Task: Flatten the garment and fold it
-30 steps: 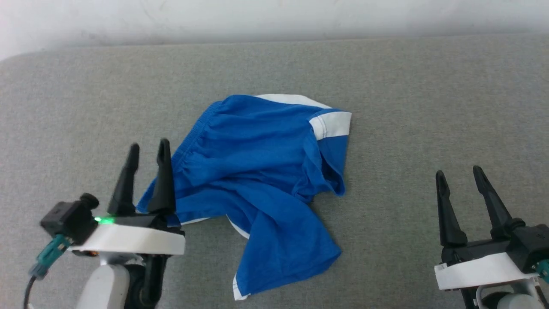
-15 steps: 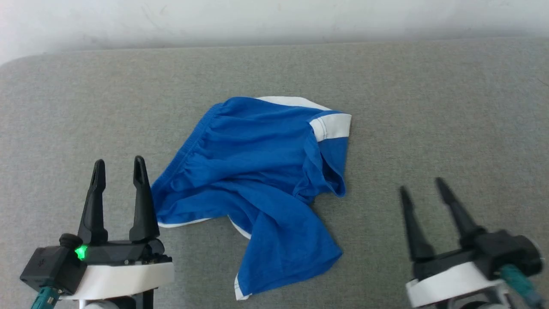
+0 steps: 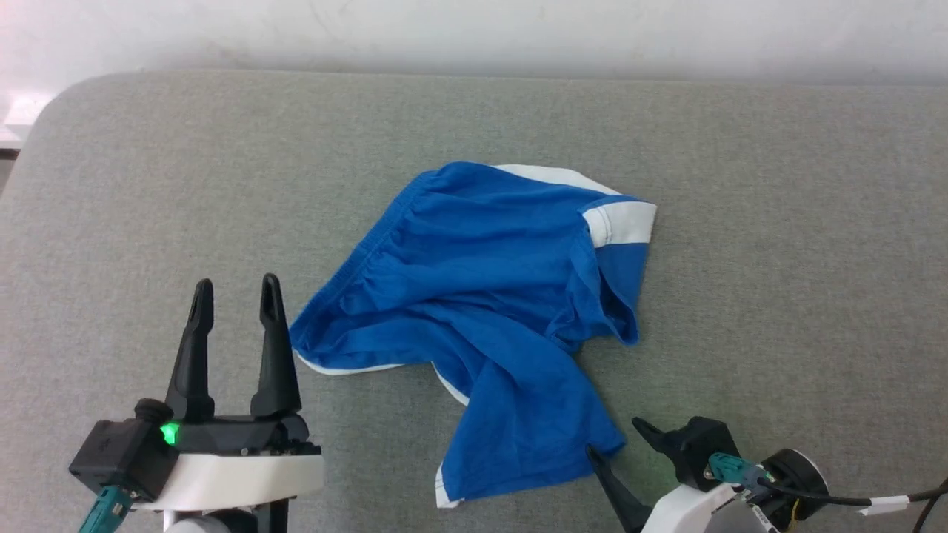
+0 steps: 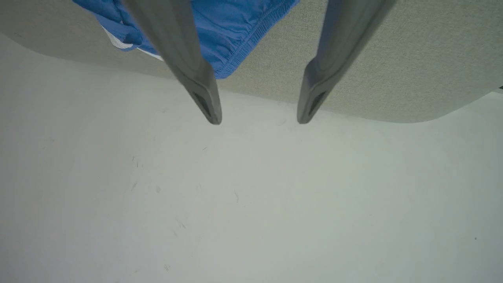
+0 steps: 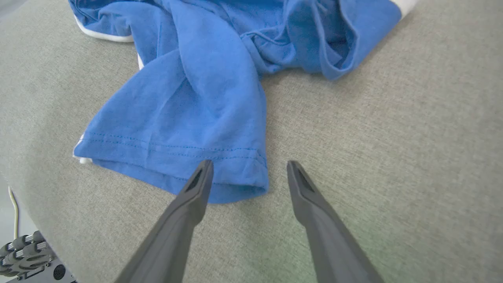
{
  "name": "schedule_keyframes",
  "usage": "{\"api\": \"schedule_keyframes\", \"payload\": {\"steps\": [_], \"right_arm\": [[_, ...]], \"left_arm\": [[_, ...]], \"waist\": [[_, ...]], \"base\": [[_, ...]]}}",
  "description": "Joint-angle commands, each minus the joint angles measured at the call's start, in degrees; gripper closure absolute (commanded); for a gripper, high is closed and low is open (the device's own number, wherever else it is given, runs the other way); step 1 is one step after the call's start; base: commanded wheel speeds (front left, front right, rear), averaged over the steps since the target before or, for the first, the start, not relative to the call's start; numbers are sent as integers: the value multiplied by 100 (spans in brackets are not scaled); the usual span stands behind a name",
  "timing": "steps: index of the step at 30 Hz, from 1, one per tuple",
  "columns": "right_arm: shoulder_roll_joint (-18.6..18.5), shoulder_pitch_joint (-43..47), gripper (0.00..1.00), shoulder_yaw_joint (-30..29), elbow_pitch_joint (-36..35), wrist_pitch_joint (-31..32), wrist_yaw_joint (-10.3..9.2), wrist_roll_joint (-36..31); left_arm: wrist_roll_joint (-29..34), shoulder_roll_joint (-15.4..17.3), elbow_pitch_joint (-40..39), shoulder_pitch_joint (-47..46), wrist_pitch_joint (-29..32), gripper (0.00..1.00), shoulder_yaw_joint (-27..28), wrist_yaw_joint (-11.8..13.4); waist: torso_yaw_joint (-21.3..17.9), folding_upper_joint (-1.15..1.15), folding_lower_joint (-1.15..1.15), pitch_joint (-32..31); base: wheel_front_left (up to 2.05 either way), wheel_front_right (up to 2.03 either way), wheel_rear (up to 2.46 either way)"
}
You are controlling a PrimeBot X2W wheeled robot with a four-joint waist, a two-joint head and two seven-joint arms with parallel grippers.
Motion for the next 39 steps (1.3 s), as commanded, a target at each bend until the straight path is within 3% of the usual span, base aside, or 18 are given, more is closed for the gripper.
{"api": "schedule_keyframes", "payload": {"steps": [1, 2, 4, 12, 18, 22, 27, 31, 33, 37, 38, 39], "right_arm": [[24, 37, 34, -15, 50, 69, -5, 54], [26, 44, 61, 7, 86, 130, -5, 65], [42, 45, 100, 17, 129, 196, -5, 99], [52, -134, 100, -184, -98, 77, -5, 201], [-135, -391, 100, -549, -685, 364, -5, 883], [-778, -798, 100, -1097, -919, 944, -5, 1229], [-2041, -1476, 100, -1387, -499, 1662, -5, 1501], [-2783, -1886, 100, -1222, -61, 1705, -5, 1434], [-3207, -2305, 100, -999, 500, 1432, -5, 1219], [-3166, -2633, 100, -780, 1025, 1032, -5, 1124], [-3114, -2714, 89, -681, 1158, 890, -5, 1110], [-3053, -2791, 56, -603, 1267, 733, -5, 1089]], "left_arm": [[-7, -14, 34, -70, -27, 0, -27, 35], [-8, -14, 42, -74, -27, 0, -33, 38], [-7, -14, 59, -80, -27, 0, -33, 47], [7, -14, 144, -89, -27, 0, -44, 81], [-31, -15, 178, -121, -27, 0, -72, 60], [-55, -15, 182, -202, -27, 0, -85, 24], [-73, -15, 251, -386, -27, 0, -155, -48], [-106, -15, 301, -502, -27, 0, -210, -62], [-124, -15, 383, -597, -27, 0, -285, -92], [-136, -15, 443, -684, -27, 0, -340, -112], [-139, -15, 459, -700, -27, 0, -350, -111], [-139, -15, 471, -711, -27, 0, -356, -108]], "waist": [[75, 0, 0, 19], [90, 0, 0, 21], [102, 0, 0, 19], [-45, 0, 0, -54], [-195, 0, 0, -17], [-226, 0, 0, 161], [-137, 0, 0, 492], [-46, 0, 0, 676], [44, 0, 0, 802], [111, 0, 0, 854], [120, 0, 0, 852], [124, 0, 0, 849]], "base": [[0, 0, 0], [0, 0, 0], [0, 0, 0], [0, 0, 0], [0, 0, 0], [0, 0, 0], [0, 0, 0], [0, 0, 0], [0, 0, 0], [0, 0, 0], [0, 0, 0], [0, 0, 0]]}}
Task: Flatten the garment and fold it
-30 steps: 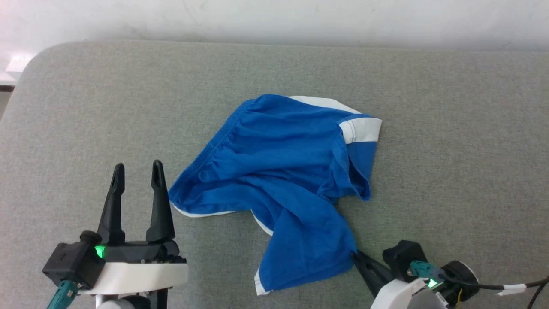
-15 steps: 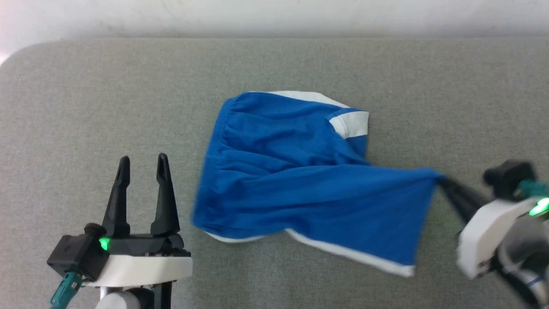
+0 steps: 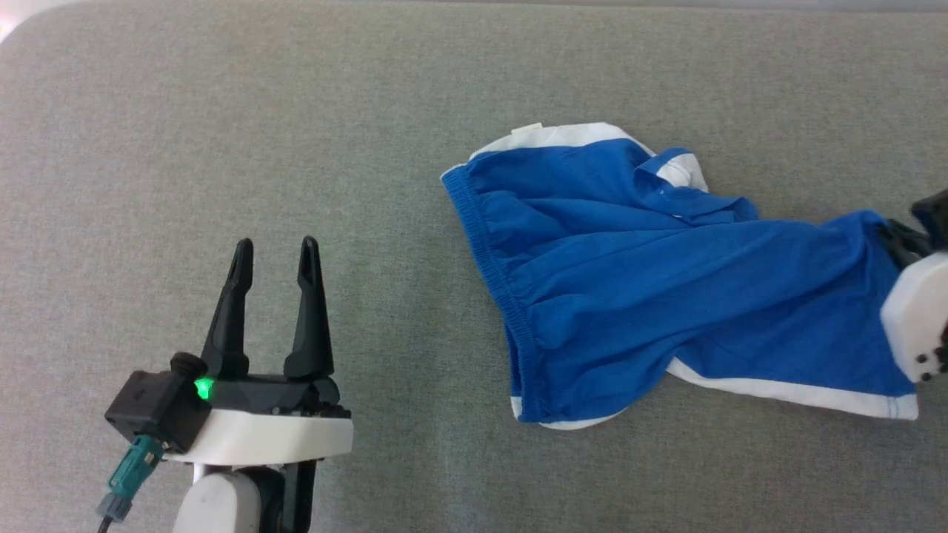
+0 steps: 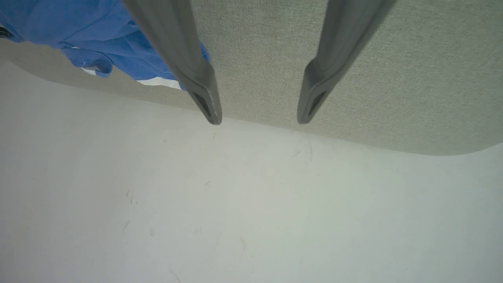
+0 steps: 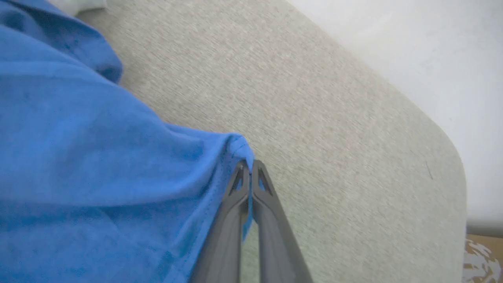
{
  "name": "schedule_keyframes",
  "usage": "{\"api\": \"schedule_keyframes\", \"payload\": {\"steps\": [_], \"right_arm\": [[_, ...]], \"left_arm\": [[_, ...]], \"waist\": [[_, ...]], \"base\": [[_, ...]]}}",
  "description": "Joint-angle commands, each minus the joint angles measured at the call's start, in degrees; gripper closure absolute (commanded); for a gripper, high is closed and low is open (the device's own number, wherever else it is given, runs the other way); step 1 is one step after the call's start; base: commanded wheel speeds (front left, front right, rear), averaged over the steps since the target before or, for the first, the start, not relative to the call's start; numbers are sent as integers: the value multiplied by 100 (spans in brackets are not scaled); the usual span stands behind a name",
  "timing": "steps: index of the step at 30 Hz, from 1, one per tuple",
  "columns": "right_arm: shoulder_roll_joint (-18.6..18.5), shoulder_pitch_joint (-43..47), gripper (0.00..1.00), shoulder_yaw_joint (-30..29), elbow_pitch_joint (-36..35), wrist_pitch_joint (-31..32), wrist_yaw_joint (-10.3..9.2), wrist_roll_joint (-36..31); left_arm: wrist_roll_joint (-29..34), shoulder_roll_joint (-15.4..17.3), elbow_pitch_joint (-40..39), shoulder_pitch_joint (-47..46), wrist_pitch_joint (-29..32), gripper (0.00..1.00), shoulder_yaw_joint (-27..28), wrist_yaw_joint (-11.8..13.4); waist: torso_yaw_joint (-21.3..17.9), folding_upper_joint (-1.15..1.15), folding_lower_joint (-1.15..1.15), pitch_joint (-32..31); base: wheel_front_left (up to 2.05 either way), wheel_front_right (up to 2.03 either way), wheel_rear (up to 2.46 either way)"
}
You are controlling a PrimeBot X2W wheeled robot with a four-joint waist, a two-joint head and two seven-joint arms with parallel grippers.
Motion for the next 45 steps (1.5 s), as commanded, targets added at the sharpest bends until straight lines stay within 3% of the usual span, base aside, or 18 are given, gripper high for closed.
{"api": "schedule_keyframes", "payload": {"steps": [1, 2, 6, 10, 13, 18, 20, 25, 31, 37, 41, 45], "right_arm": [[88, -135, 17, 121, 89, -194, -5, -68], [134, -191, 0, 205, 162, -323, -5, -83], [413, -314, 0, 129, 152, -881, -5, -147], [972, -6, 0, -561, -353, -1443, -5, -481], [1653, 545, 0, -1255, -910, -1852, -5, -896], [3163, 1729, 0, -2201, -1791, -2769, -5, -1686], [3496, 2162, 0, -2347, -1937, -3170, -5, -1827], [3599, 2809, 0, -2362, -1639, -3747, -5, -1289], [3601, 2776, 0, -2188, -1425, -3906, -5, -1188], [3602, 2657, 0, -2253, -1392, -3937, -5, -1304], [3602, 2631, 0, -2174, -1367, -3941, -5, -1296], [3603, 2572, 0, -2095, -1325, -3945, -5, -1285]], "left_arm": [[-29, -4, 28, -84, -27, 0, -7, -29], [-22, -4, 37, -85, -27, 0, -6, -23], [35, -4, 58, -37, -27, 0, 8, -15], [29, -4, 19, 89, -27, 0, 50, 12], [94, -4, -10, 209, -27, 0, 45, -13], [216, -4, -52, 440, -27, 0, 15, -39], [260, -4, -64, 565, -27, 0, 23, -34], [353, -4, 6, 921, -27, 0, 38, -19], [276, -4, 355, 960, 79, 0, -346, -44], [-379, -4, 413, 647, 1319, 0, -923, -63], [-791, -4, 420, 562, 2226, 0, -1179, 60], [-766, 52, 543, 498, 2920, 0, -1313, 248]], "waist": [[44, 0, -1, 37], [29, 0, -1, 20], [-92, 0, -1, -133], [-270, 0, -1, -340], [-404, 0, -1, -488], [-579, 0, -1, -683], [-649, 0, -1, -764], [-815, 0, -1, -944], [-848, 0, -1, -993], [-744, 0, -1, -876], [-702, 0, -1, -770], [-715, 0, -1, -677]], "base": [[0, 0, 0], [0, 0, 0], [0, 0, 0], [0, 0, 0], [0, 0, 0], [0, 0, 0], [0, 0, 0], [0, 0, 0], [0, 0, 0], [0, 0, 0], [0, 0, 0], [0, 0, 0]]}}
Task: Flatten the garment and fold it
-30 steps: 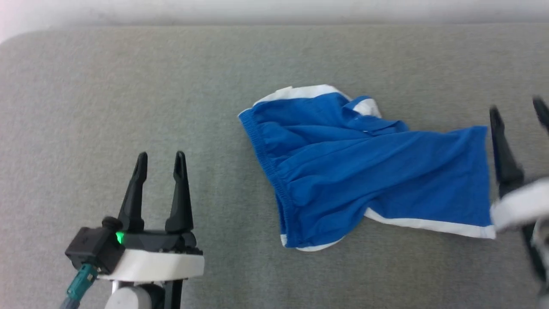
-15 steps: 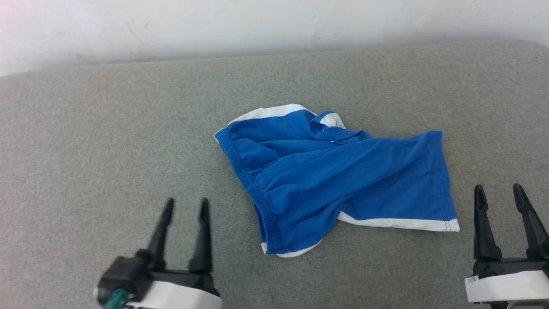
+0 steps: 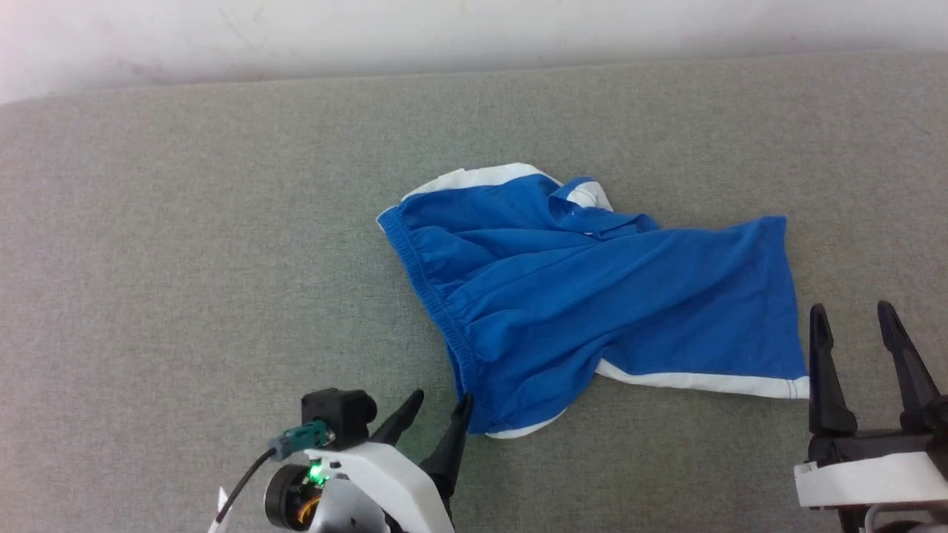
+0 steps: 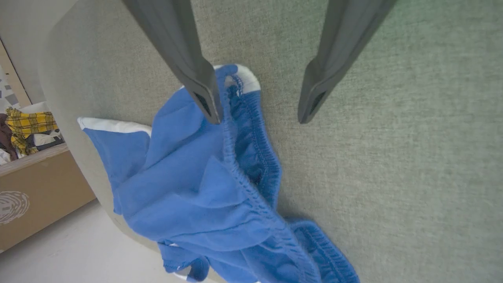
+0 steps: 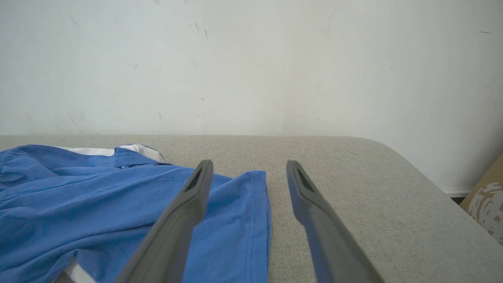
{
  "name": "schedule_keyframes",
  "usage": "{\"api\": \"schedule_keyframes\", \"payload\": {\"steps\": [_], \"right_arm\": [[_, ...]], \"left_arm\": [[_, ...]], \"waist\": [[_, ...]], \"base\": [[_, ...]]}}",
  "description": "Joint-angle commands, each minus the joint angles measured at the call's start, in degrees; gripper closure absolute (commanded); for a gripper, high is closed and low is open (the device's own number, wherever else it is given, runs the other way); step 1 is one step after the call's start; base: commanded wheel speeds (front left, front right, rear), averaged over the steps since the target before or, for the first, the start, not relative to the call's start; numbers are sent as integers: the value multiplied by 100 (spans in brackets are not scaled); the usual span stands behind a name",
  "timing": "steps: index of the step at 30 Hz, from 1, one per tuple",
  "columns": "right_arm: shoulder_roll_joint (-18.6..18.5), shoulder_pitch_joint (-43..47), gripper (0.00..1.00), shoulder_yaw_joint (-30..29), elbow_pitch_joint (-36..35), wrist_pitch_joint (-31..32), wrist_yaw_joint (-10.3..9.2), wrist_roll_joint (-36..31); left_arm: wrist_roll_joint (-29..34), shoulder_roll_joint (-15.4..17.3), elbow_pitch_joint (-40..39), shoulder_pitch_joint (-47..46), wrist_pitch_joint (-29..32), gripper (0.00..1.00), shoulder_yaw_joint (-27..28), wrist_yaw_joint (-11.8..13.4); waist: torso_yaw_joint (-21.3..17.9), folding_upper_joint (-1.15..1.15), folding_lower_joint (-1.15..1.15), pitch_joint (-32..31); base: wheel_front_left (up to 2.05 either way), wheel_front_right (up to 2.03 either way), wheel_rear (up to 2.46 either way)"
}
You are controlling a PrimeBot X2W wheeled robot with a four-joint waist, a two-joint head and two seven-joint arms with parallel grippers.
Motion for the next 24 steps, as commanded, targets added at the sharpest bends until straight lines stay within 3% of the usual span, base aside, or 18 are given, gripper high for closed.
{"api": "schedule_keyframes", "payload": {"steps": [1, 9, 17, 18, 19, 20, 24], "right_arm": [[7, -99, 0, 30, 23, -30, -5, 2], [7, -177, 0, 71, 89, -37, -5, -3], [7, -232, 0, 133, 202, -48, -5, 41], [7, -238, 0, 146, 217, -50, -5, 47], [7, -246, 0, 153, 230, -51, -5, 55], [7, -253, 0, 158, 242, -53, -5, 63], [7, -265, 0, 150, 267, -58, -5, 75]], "left_arm": [[43, 34, 57, -120, 195, 0, -44, 102], [137, 53, 307, -332, 761, 0, -258, 250], [-216, 42, 621, -283, 1632, 3, -516, 322], [-205, 47, 665, -297, 1630, 55, -520, 329], [-221, 44, 700, -311, 1607, 90, -514, 336], [-237, 40, 721, -328, 1571, 100, -513, 335], [-264, 29, 734, -407, 1373, 100, -488, 329]], "waist": [[-9, -1, 0, 60], [-136, -1, 0, 166], [-287, -1, 0, 201], [-303, -1, 0, 204], [-316, -1, 0, 206], [-328, -1, 0, 208], [-338, -1, 0, 210]], "base": [[0, 0, 0], [0, 0, 0], [0, 0, 0], [0, 0, 0], [0, 0, 0], [0, 0, 0], [0, 0, 0]]}}
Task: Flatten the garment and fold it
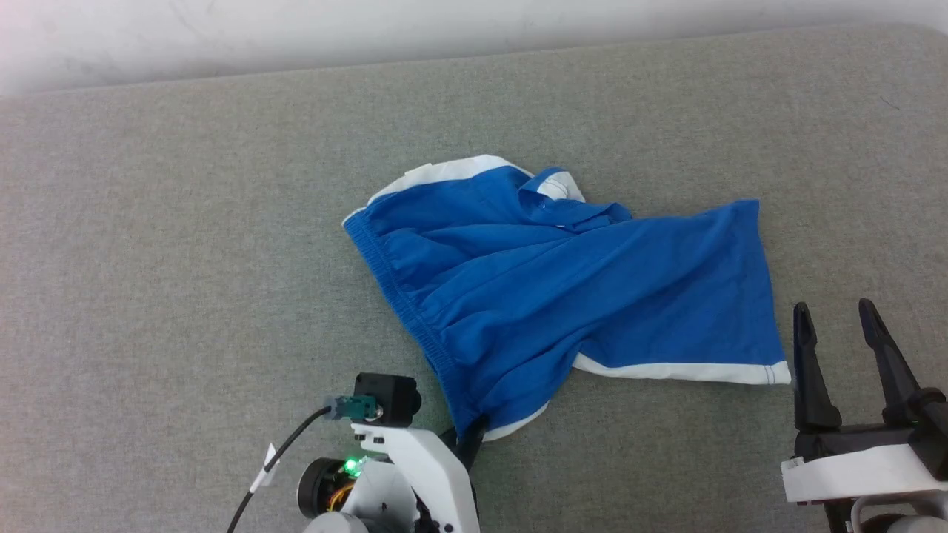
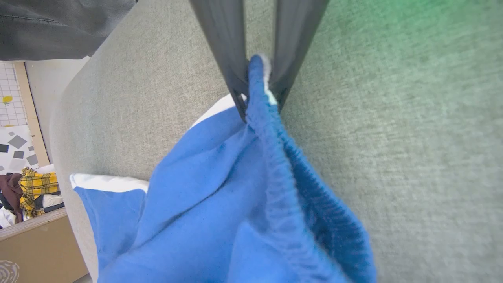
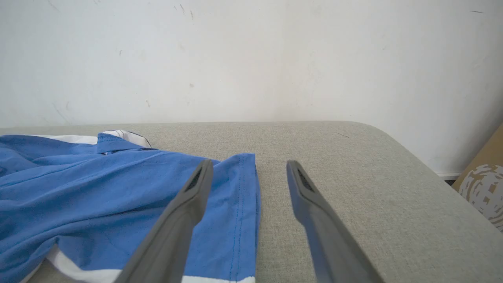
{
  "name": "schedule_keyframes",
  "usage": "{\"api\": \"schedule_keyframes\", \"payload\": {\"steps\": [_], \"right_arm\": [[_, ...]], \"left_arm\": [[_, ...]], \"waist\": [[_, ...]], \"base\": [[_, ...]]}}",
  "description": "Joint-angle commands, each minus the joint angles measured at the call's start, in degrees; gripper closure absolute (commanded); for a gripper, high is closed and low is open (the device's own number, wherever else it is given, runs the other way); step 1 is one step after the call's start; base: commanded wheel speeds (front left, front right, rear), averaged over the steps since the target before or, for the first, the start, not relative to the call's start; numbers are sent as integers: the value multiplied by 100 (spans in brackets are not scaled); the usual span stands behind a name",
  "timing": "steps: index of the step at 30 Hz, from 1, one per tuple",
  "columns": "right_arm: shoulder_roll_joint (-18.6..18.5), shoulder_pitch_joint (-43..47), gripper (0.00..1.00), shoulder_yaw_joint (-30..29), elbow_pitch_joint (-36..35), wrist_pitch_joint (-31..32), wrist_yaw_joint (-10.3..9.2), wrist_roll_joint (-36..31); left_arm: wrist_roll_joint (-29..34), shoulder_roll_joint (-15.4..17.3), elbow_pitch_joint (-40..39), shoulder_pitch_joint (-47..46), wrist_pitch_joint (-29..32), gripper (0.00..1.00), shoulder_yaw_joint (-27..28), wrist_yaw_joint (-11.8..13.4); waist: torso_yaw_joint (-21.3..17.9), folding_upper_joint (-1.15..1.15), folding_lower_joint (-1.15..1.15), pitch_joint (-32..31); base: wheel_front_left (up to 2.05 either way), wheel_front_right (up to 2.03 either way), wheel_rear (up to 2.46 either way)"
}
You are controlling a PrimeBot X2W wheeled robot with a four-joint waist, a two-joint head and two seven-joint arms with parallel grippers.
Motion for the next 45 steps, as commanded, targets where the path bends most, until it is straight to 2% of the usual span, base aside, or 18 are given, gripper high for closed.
{"api": "schedule_keyframes", "payload": {"steps": [1, 6, 14, 17, 24, 29, 38, 39, 41, 45], "right_arm": [[8, -95, 0, 1, 11, -47, -5, 37], [8, -103, 0, 51, 14, -52, -5, 9], [8, -65, 0, 56, -19, 188, -5, -80], [8, 105, 0, 139, 29, 696, -5, 88], [8, 447, 0, 390, -49, 2167, -5, 301], [8, 471, 0, 466, -111, 2602, -5, 325], [8, 338, 0, 703, 315, 3161, -5, 282], [8, 304, 46, 724, 366, 3176, -5, 280], [8, 246, 100, 727, 471, 3201, -5, 340], [8, 176, 100, 679, 544, 3266, -5, 533]], "left_arm": [[-15, 8, 187, 28, -6, 100, -47, 17], [-62, 57, -40, -27, -443, 100, 254, 97], [-106, 224, -616, 356, -867, 100, 832, 458], [-170, 234, -782, 597, -1012, 100, 972, 533], [-340, 147, -783, 657, -1121, 100, 830, 436], [-345, 106, -724, 528, -1163, 100, 704, 422], [-317, 118, -624, 389, -1193, 100, 659, 422], [-320, 117, -616, 378, -1193, 100, 653, 421], [-325, 114, -595, 357, -1189, 100, 635, 419], [-367, 107, -544, 349, -1195, 100, 635, 432]], "waist": [[4, -1, 0, -3], [75, -1, 0, -68], [213, -1, 0, -121], [300, -1, 0, -119], [422, -1, 0, -65], [448, -1, 0, -17], [453, -1, 0, 58], [456, -1, 0, 64], [469, -1, 0, 71], [477, -1, 0, 34]], "base": [[0, 0, 0], [0, 0, 0], [0, 0, 0], [0, 0, 0], [0, 0, 0], [0, 0, 0], [0, 0, 0], [0, 0, 0], [0, 0, 0], [0, 0, 0]]}}
